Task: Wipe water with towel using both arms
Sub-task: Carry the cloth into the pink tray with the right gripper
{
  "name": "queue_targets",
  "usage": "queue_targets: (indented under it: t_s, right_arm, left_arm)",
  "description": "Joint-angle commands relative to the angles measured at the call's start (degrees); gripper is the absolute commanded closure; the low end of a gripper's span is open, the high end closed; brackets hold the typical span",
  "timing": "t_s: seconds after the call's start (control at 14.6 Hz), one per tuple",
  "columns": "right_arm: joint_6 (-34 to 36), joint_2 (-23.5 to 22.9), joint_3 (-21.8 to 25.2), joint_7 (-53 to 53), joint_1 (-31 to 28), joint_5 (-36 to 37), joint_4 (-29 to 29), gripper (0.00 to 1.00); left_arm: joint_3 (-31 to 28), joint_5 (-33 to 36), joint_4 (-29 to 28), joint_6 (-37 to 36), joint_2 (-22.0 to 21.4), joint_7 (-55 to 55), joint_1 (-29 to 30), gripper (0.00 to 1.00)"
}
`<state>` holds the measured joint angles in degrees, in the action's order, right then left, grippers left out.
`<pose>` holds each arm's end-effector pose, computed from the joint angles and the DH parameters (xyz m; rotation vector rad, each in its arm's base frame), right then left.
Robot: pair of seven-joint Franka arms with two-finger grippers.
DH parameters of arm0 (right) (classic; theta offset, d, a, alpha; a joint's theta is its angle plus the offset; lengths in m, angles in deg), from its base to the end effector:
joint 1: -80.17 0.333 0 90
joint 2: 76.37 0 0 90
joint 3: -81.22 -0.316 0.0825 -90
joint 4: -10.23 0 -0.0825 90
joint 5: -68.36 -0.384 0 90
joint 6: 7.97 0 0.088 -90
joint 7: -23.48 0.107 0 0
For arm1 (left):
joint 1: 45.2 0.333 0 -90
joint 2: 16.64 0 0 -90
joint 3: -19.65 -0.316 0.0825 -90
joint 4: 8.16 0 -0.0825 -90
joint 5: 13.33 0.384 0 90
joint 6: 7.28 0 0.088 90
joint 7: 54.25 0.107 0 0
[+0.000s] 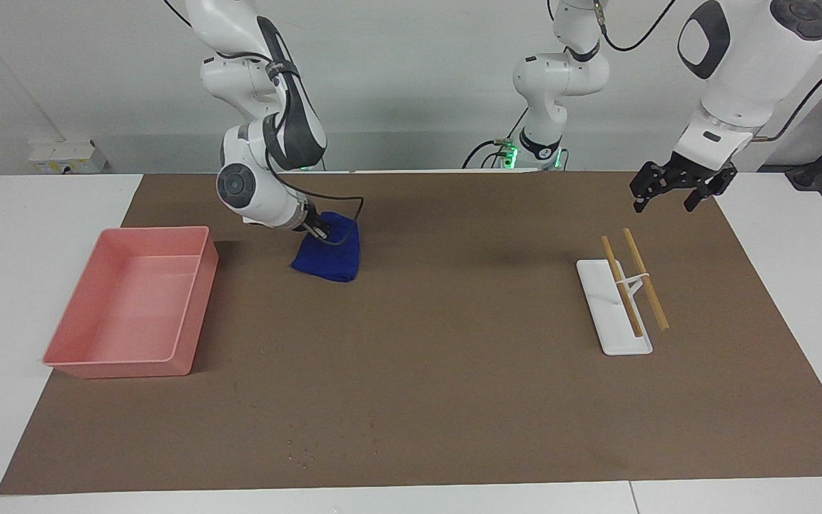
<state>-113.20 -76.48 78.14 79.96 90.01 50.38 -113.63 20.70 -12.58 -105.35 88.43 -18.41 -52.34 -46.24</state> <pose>0.4807 0.1356 0.3763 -2.7235 1.3048 0.6590 0.5510 -0.0190 0.5907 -3.1260 0.1111 -0.0079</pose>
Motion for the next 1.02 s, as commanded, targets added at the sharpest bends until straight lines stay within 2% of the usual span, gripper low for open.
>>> queue_targets:
  t_s: [0.0,0.27,0.55,0.75,0.96]
  right_arm:
    - [1.9,4.6,-0.3,-1.6,-4.5,1.7,4.0,1.00]
    - [8.9,3.5,-0.3,-6.8,-11.4,4.5,14.4,1.00]
    - [10.3,0.6,-0.2,-19.2,-18.7,11.8,21.3,1.00]
    - [7.2,0.3,-0.2,-29.8,-22.6,16.6,21.5,1.00]
    - [1.3,-0.1,-0.2,-40.2,-25.0,21.3,20.2,1.00]
  left_arm:
    - [-0.4,-0.7,-0.6,1.1,-0.3,0.1,-0.5,0.00]
    - [-0.4,-0.7,-0.6,1.2,-0.3,0.1,-0.8,0.00]
    - [-0.4,-0.7,-0.6,1.7,-0.3,0.2,-0.8,0.00]
    - [-0.4,-0.7,-0.6,1.9,-0.3,0.1,-0.9,0.00]
    - [-0.4,-0.7,-0.6,1.9,-0.2,0.0,-0.8,0.00]
